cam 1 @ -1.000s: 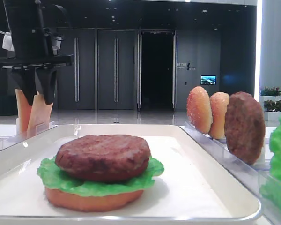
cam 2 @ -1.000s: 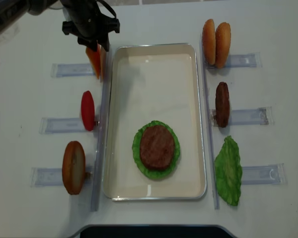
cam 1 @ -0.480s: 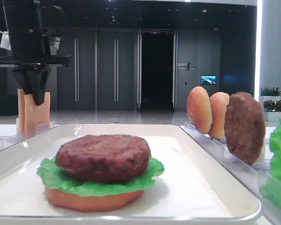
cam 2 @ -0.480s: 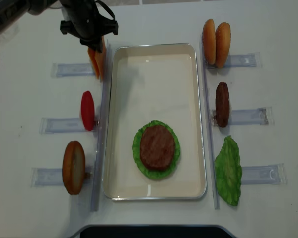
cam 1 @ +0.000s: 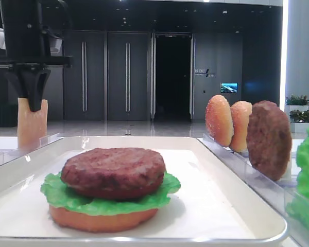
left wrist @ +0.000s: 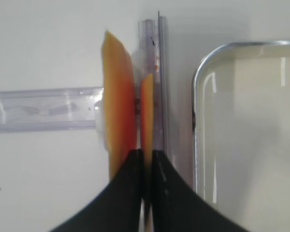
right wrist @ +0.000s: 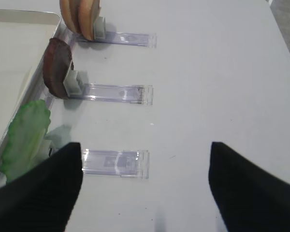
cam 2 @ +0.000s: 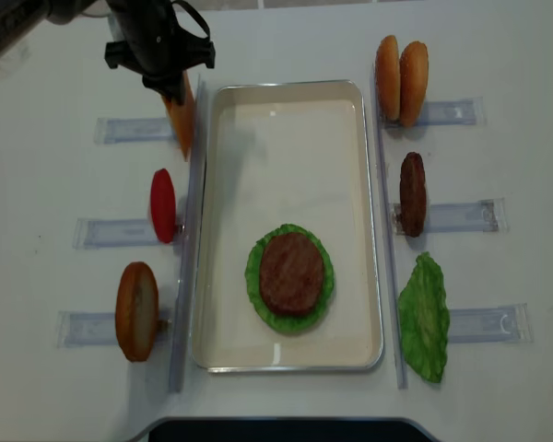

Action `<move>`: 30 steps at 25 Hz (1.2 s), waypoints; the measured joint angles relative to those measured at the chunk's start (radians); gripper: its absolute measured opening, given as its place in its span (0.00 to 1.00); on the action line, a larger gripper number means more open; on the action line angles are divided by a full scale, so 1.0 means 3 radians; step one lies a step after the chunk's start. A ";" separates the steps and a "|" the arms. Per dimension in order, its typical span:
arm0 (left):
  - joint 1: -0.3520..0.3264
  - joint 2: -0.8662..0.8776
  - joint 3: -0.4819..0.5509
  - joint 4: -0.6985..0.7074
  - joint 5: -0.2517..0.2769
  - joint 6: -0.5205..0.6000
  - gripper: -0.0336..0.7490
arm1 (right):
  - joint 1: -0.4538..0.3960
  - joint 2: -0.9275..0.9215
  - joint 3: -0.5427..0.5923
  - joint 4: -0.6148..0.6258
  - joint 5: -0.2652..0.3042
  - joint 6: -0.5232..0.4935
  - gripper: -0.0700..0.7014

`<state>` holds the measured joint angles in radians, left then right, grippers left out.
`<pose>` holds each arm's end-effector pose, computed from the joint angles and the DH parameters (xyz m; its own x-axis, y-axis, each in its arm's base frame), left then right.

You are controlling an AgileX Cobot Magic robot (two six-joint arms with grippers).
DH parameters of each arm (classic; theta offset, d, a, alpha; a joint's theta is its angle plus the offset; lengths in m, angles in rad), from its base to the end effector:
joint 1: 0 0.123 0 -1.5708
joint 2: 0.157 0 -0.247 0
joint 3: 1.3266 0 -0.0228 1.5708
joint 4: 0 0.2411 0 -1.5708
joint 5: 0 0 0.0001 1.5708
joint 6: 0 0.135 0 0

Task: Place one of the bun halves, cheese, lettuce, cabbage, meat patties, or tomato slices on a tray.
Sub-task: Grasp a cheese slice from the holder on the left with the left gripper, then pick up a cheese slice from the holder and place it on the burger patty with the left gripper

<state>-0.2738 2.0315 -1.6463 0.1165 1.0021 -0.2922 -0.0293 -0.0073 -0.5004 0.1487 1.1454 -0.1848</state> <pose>0.4045 -0.0999 0.1460 -0.9580 0.0341 -0.2847 0.0266 0.9992 0.0304 0.0574 0.0165 0.2443 -0.5048 -0.1069 -0.8566 -0.1493 0.9882 -0.0353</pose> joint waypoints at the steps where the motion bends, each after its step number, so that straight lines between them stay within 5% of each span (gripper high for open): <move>1: 0.0000 -0.0016 0.0000 -0.0003 0.0041 -0.0003 0.07 | 0.0000 0.0000 0.0000 0.0000 0.0000 0.0000 0.79; 23: -0.0016 -0.0550 0.0000 -0.0060 0.0474 -0.0157 0.07 | 0.0000 0.0000 0.0000 0.0000 0.0000 0.0000 0.79; 30: -0.0107 -0.0682 0.0146 -0.0119 0.0480 -0.0195 0.07 | 0.0000 0.0000 0.0000 0.0000 0.0000 0.0000 0.79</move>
<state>-0.3058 1.8270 -1.6024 0.0806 1.1461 -0.3507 -0.0293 -0.0073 -0.5004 0.1487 1.1454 -0.1848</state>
